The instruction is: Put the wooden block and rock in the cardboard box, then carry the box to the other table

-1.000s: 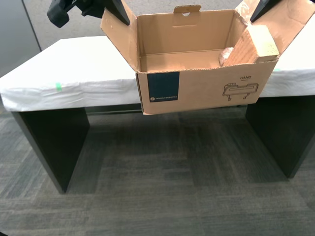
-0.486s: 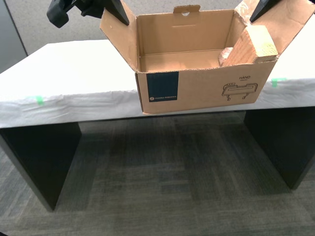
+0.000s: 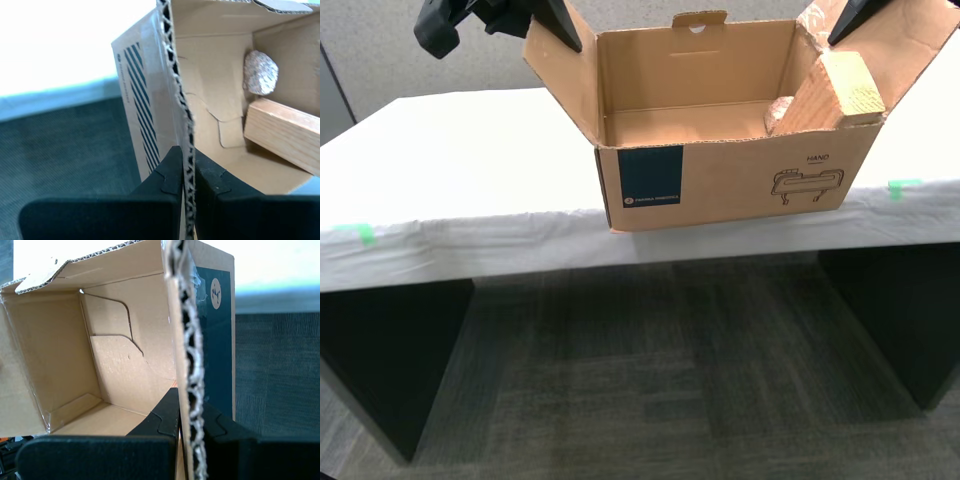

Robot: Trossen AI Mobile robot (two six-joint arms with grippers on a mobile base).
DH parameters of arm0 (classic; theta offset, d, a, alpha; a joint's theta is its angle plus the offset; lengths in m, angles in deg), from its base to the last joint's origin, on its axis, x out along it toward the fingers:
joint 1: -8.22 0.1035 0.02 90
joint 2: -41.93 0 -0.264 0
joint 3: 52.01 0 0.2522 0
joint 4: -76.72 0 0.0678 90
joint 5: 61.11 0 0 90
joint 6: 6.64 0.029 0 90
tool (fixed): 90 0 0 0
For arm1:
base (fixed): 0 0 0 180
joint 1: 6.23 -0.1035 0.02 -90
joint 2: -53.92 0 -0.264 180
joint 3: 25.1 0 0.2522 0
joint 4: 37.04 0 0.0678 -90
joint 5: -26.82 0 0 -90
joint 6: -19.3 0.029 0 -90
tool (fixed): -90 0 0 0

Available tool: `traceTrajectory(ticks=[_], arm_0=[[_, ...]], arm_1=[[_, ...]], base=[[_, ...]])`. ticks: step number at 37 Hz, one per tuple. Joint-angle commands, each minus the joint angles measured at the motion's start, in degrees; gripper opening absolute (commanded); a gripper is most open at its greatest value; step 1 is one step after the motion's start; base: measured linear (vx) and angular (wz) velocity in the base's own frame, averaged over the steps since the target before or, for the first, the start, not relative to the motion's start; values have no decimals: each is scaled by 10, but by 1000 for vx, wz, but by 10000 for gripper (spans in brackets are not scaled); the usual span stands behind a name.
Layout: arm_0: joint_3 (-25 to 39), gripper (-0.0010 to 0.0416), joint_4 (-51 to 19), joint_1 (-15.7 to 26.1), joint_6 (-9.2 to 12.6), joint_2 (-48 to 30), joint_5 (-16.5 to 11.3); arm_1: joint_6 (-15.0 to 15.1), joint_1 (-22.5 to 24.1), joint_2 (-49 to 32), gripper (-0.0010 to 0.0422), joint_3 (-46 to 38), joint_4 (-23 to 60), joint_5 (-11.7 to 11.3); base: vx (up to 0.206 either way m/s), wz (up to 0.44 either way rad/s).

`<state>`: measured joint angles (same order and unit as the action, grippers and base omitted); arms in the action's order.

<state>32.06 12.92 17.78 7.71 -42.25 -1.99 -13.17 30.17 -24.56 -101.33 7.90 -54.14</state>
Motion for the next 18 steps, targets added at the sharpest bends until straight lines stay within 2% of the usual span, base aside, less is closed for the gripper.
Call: traceTrajectory(ticks=[1,8,15,18], arm_0=[[1,-1,3,0,3,0,-2],[1,-1,3,2,2,0,-2],[1,-1,3,8,2,0,-2],[1,-1,3,10,2,0,-1]], arm_1=[[-5,0,0,-1,-1,1,-17],[-31,0,0,-1,-1,1,-26],[-31,0,0,-1,-1,0,-27],[-31,0,0,-1,-1,0,-41]], base=[[194,11],[199,100],[198,212],[190,142]])
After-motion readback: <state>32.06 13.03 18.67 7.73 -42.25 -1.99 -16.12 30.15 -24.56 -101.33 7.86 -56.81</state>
